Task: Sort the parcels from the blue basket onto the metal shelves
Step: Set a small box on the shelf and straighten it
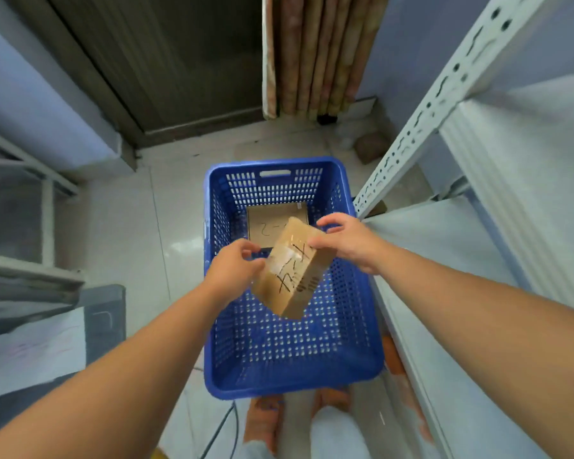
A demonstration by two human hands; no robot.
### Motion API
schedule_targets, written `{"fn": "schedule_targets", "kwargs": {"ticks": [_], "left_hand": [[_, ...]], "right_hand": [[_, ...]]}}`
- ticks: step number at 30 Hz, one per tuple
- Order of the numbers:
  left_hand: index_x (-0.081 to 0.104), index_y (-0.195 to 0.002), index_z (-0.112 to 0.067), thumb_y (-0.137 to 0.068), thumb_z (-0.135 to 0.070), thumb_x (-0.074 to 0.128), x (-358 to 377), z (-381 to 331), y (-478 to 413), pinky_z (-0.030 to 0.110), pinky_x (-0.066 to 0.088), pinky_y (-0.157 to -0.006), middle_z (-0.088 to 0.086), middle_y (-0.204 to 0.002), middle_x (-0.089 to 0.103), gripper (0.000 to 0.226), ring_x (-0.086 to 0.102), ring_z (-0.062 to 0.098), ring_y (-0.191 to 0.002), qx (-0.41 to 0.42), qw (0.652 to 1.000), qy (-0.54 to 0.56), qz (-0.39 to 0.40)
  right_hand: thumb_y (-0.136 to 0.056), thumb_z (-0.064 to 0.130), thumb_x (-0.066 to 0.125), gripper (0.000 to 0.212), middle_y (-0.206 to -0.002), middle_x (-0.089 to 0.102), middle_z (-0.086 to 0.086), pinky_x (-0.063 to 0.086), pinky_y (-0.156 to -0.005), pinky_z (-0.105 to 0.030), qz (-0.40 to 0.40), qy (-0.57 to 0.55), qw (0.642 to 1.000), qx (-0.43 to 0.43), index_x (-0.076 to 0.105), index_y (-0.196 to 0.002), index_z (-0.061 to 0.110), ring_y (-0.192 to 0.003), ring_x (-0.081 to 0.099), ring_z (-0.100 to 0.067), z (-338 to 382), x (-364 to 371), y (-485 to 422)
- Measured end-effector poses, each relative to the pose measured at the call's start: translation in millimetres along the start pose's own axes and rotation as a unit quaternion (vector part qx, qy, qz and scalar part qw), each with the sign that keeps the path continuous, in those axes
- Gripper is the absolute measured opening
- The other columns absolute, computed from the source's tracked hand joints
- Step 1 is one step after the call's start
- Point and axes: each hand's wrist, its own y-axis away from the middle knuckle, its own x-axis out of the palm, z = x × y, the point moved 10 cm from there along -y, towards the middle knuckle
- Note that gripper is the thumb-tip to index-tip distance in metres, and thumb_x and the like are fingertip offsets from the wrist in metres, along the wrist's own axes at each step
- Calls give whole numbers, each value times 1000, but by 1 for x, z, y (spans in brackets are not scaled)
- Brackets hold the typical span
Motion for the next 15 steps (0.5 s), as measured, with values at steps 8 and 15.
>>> {"fn": "schedule_targets", "kwargs": {"ticks": [8, 15], "left_hand": [[25, -148, -31, -73, -45, 76, -40, -207, 104, 40, 28, -114, -4, -152, 29, 92, 30, 20, -137, 350, 902, -249, 41], [40, -139, -33, -51, -50, 85, 13, -294, 200, 40, 48, -99, -3, -130, 57, 100, 60, 16, -114, 318, 880, -75, 346]], "right_hand": [[-73, 7, 79, 42, -102, 61, -11, 51, -86, -32, -25, 28, 995, -95, 56, -105, 21, -89, 60, -20, 136, -67, 158], [-79, 14, 75, 41, -109, 62, -12, 56, -83, -42, -92, -39, 988, -117, 53, -112, 26, -89, 66, -27, 171, -141, 287]]}}
